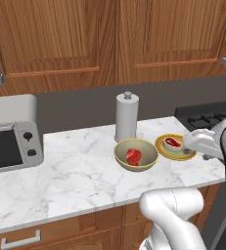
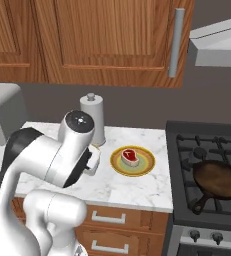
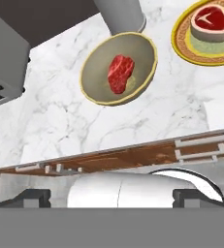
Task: Place one of the steaks on the plate and the other in the bowl. Then place the bowl in the fridge.
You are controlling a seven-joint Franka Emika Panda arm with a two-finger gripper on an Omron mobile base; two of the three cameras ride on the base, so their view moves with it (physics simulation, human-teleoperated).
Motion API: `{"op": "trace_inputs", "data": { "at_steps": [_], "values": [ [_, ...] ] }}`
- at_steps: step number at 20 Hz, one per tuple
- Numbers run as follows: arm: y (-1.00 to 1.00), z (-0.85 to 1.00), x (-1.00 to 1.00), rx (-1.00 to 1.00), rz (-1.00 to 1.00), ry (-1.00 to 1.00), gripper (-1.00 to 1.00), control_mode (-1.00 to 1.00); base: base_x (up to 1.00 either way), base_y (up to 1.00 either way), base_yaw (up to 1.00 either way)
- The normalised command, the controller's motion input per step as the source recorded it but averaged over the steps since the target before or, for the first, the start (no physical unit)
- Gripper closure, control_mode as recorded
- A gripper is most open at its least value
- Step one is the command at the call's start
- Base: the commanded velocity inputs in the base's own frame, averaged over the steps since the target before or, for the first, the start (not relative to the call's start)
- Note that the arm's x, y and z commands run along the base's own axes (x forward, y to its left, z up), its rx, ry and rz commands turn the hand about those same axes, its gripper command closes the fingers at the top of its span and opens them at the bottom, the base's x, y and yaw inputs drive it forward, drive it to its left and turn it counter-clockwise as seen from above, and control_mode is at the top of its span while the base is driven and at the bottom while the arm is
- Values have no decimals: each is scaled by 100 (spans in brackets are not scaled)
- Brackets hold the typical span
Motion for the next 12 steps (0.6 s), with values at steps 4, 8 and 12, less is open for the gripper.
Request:
{"op": "trace_inputs", "data": {
  "at_steps": [4,8,12],
  "values": [
    [-3,-38,46,11,0,8,-100,-100,0,0,0],
    [0,-32,49,4,-1,9,-100,-100,0,0,0],
    [2,-35,48,1,-2,8,-100,-100,0,0,0]
  ]
}}
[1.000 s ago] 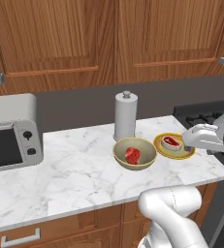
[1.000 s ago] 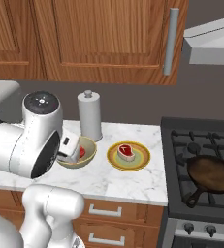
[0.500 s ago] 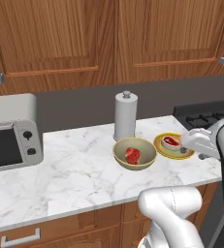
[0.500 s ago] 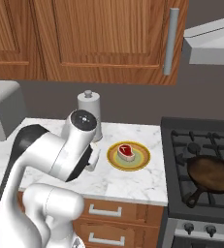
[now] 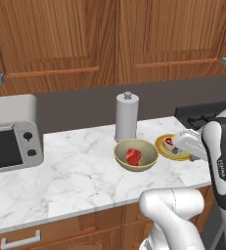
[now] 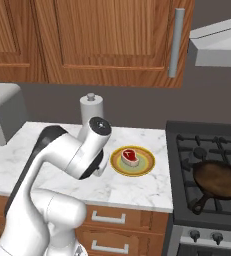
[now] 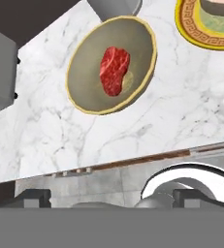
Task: Place one of the steaks on the plate and the other in the bowl. Then place the bowl in the fridge.
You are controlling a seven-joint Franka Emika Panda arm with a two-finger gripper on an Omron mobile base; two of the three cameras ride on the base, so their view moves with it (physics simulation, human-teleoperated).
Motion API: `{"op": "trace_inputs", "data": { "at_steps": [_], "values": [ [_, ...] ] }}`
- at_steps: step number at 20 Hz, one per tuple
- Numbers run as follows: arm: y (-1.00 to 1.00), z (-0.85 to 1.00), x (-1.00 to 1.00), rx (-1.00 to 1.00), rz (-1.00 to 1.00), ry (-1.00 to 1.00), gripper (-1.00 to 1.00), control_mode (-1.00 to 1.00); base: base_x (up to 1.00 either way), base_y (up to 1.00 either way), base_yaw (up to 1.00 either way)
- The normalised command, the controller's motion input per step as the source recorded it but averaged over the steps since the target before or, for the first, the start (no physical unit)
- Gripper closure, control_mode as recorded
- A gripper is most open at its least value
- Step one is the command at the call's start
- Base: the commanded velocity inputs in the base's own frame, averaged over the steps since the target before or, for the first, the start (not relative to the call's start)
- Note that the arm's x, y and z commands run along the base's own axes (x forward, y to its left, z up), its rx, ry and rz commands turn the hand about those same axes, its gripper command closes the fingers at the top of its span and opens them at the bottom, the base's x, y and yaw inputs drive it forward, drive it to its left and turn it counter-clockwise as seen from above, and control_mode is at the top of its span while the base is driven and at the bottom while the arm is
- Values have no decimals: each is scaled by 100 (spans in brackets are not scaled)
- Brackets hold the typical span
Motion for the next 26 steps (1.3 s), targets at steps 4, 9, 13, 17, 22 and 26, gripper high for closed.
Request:
{"op": "trace_inputs", "data": {
  "at_steps": [4,9,13,17,22,26],
  "values": [
    [11,-37,46,0,-7,7,-100,-100,0,0,0],
    [17,-35,48,0,-8,0,-100,-100,0,0,0],
    [12,-48,32,0,-9,0,-100,-100,0,0,0],
    [0,-22,19,0,-8,4,-100,-100,0,0,0],
    [0,-8,11,0,-9,0,-100,-100,0,0,0],
    [0,-25,19,0,-8,0,-100,-100,0,0,0]
  ]
}}
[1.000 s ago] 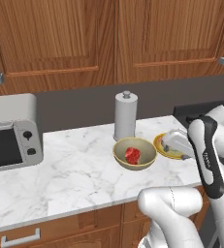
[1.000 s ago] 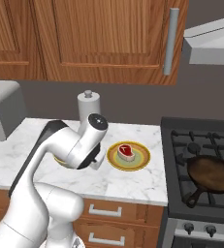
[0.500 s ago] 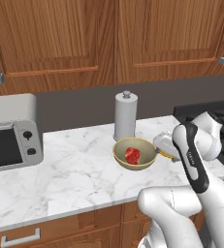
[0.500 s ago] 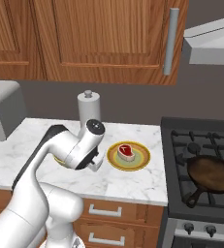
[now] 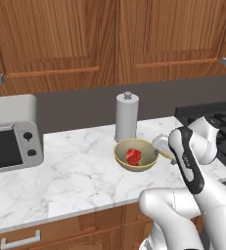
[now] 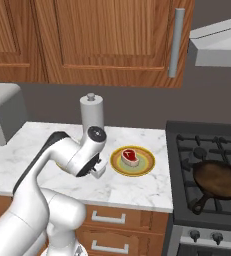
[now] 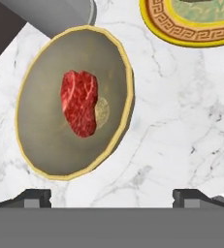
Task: Place one of the steaks on the plate and the other in the bowl. Then place the bowl in the fridge.
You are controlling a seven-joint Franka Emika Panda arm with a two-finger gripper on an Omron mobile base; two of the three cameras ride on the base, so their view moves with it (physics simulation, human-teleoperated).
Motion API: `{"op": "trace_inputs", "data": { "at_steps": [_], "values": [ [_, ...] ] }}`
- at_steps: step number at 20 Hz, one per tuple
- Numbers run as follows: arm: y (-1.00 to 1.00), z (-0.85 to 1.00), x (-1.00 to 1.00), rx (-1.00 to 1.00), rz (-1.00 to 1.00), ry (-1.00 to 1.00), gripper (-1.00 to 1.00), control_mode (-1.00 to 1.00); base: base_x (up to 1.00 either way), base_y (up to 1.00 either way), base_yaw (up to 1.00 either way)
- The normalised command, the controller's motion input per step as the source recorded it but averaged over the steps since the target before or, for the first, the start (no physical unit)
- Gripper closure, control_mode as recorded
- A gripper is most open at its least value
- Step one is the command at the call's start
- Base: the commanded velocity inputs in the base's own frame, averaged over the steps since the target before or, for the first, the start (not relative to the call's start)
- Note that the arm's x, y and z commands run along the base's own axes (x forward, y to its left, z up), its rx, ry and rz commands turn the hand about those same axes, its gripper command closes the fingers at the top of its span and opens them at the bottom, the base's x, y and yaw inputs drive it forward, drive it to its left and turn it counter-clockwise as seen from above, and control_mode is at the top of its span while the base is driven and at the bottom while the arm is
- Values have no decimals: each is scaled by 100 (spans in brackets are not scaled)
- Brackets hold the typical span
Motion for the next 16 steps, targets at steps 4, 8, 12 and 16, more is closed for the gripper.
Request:
{"op": "trace_inputs", "data": {
  "at_steps": [4,8,12,16],
  "values": [
    [0,-23,13,0,-8,3,-100,-100,0,0,0],
    [0,-9,23,0,-7,2,-100,-100,0,0,0],
    [0,0,36,0,-5,3,-100,-100,0,0,0],
    [0,-7,33,0,-4,8,-100,-100,0,0,0]
  ]
}}
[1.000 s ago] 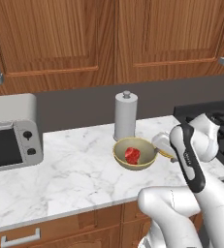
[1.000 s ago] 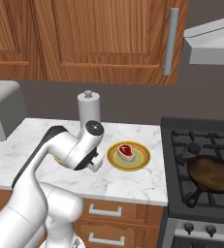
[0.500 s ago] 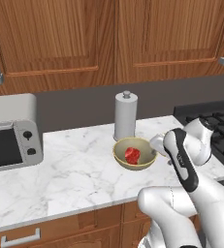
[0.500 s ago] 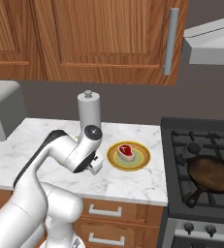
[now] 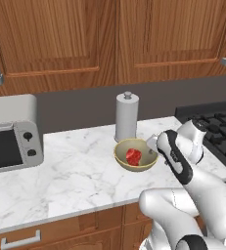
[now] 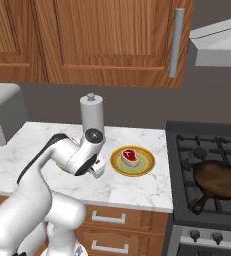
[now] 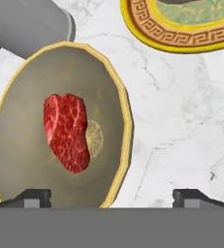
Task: Place one of the steaks on the plate and the other in the bowl. Then place the bowl in the fridge.
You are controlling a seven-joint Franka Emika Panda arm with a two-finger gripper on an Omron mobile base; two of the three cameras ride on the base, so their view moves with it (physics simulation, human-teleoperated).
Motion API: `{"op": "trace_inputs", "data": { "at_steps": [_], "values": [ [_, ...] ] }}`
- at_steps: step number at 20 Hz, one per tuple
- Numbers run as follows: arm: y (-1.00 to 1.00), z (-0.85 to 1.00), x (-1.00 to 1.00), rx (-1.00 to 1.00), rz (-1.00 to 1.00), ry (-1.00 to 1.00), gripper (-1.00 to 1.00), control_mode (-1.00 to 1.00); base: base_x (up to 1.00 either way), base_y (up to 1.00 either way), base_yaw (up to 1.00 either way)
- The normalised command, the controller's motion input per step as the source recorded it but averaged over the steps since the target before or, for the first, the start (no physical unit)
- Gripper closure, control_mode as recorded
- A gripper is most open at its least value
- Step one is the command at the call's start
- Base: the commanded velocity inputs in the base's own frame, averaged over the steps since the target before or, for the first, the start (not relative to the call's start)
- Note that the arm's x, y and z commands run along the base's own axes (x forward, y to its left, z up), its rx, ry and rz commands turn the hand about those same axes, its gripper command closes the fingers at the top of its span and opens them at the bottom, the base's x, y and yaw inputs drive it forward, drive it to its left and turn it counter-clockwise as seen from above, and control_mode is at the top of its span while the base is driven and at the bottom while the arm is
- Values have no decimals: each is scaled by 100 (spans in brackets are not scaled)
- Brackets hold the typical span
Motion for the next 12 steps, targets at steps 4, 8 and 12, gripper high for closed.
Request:
{"op": "trace_inputs", "data": {
  "at_steps": [4,8,12],
  "values": [
    [0,-10,32,0,-1,26,-100,-100,0,0,0],
    [0,-9,11,0,0,19,-100,-100,0,0,0],
    [0,-8,10,0,0,6,-100,-100,0,0,0]
  ]
}}
